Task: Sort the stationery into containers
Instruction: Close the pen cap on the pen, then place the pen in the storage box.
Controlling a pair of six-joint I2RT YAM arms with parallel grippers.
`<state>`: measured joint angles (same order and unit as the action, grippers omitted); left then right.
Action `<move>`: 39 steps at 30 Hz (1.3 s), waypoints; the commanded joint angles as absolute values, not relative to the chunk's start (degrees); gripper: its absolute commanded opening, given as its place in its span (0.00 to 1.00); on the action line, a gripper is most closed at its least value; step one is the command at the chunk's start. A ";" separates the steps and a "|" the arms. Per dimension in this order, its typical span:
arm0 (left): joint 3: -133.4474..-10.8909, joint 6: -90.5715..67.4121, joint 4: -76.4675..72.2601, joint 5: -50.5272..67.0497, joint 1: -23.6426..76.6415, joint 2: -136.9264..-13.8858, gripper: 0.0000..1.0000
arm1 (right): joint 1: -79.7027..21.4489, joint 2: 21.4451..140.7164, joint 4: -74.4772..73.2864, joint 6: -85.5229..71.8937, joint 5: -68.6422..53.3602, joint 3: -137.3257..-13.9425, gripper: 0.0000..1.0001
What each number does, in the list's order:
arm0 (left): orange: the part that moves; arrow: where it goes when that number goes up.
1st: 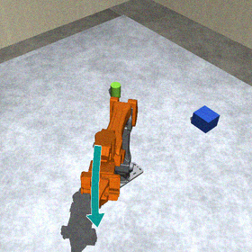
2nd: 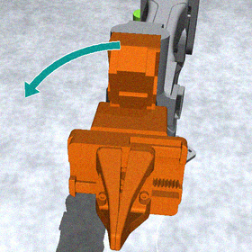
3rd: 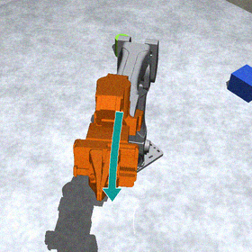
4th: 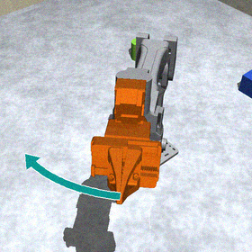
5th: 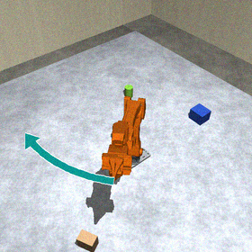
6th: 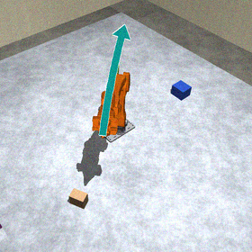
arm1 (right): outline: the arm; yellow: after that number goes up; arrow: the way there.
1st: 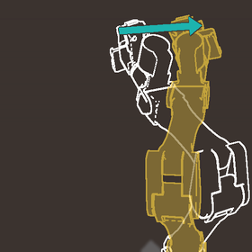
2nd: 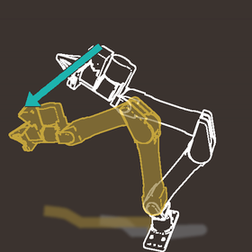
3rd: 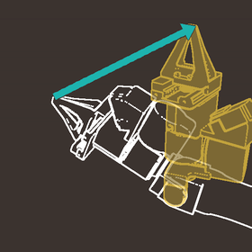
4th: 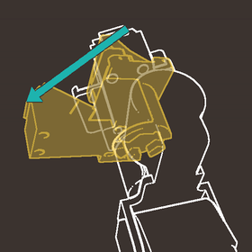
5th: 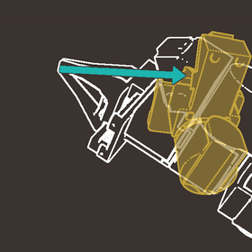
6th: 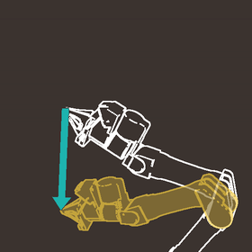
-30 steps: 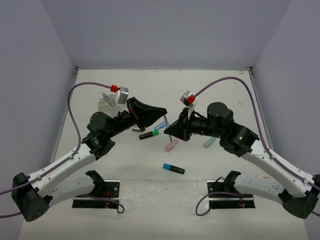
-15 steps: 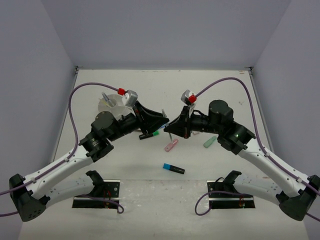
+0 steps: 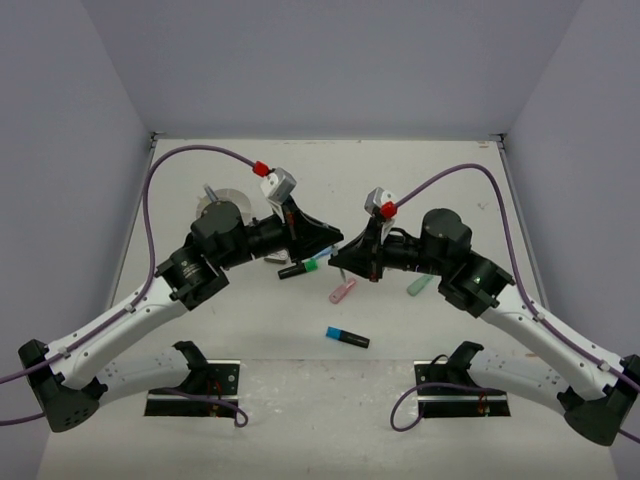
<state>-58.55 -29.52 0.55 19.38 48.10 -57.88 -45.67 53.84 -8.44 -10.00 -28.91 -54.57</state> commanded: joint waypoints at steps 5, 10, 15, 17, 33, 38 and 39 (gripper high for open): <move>-67.73 -23.18 15.27 3.61 46.28 -62.43 0.00 | -45.97 50.51 -7.94 -9.60 -15.90 -53.49 0.93; -70.25 -19.25 19.12 -26.23 35.23 -67.93 0.00 | -45.63 47.31 -7.38 -15.61 9.44 -47.11 0.99; -68.48 -17.92 4.09 -33.05 18.77 -75.13 0.00 | -45.62 44.78 -6.12 -18.98 11.58 -43.03 0.99; -68.64 -16.90 1.82 -35.35 17.52 -76.86 0.00 | -45.70 43.46 -6.15 -18.98 10.83 -42.13 0.99; -57.56 -16.99 -8.15 -31.17 12.92 -79.79 0.00 | -45.62 42.15 -5.89 -18.02 5.01 -40.71 0.99; -54.91 -20.92 -5.63 -30.44 13.01 -78.61 0.19 | -45.68 42.85 -5.89 -18.55 4.92 -41.09 0.99; -54.61 -21.31 -5.35 -30.44 13.01 -78.31 0.34 | -45.70 43.07 -5.89 -18.81 4.92 -41.13 0.99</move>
<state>-55.97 -17.91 -4.36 -30.45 13.45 -79.72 -45.58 42.73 -8.09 -17.99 4.99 -40.53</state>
